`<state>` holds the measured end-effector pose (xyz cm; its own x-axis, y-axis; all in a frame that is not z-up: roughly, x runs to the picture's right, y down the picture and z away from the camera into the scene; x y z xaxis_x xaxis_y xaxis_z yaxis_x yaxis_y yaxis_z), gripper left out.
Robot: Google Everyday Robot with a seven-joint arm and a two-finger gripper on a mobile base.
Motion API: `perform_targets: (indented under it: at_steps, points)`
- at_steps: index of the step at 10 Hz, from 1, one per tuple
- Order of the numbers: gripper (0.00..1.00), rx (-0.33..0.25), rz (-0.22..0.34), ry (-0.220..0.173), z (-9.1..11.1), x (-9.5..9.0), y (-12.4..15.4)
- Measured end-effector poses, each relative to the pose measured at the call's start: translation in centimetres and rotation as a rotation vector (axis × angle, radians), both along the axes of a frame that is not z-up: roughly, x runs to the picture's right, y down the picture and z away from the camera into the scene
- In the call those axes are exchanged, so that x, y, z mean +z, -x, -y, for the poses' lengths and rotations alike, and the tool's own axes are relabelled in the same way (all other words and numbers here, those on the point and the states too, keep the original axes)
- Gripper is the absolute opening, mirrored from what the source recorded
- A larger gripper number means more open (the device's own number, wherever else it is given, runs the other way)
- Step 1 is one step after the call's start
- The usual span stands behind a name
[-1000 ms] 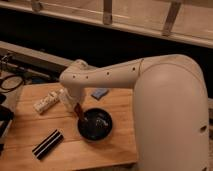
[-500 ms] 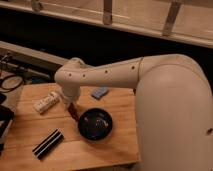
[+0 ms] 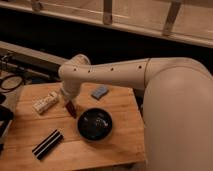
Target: Place the pepper in the ceramic cup
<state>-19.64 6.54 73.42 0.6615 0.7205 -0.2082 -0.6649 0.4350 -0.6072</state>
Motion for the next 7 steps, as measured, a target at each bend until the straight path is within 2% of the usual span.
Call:
perform_targets:
  at_steps: [2,5,6,7]
  points:
    - [0.00,-0.011,-0.002,-0.017,0.4,0.1,0.4]
    - [0.00,-0.052,-0.005,-0.061,3.4,0.4,3.1]
    - [0.00,-0.057,-0.009,-0.069,3.8,0.5,3.2]
    - [0.00,-0.062,-0.014,-0.092,4.8,0.2,2.9]
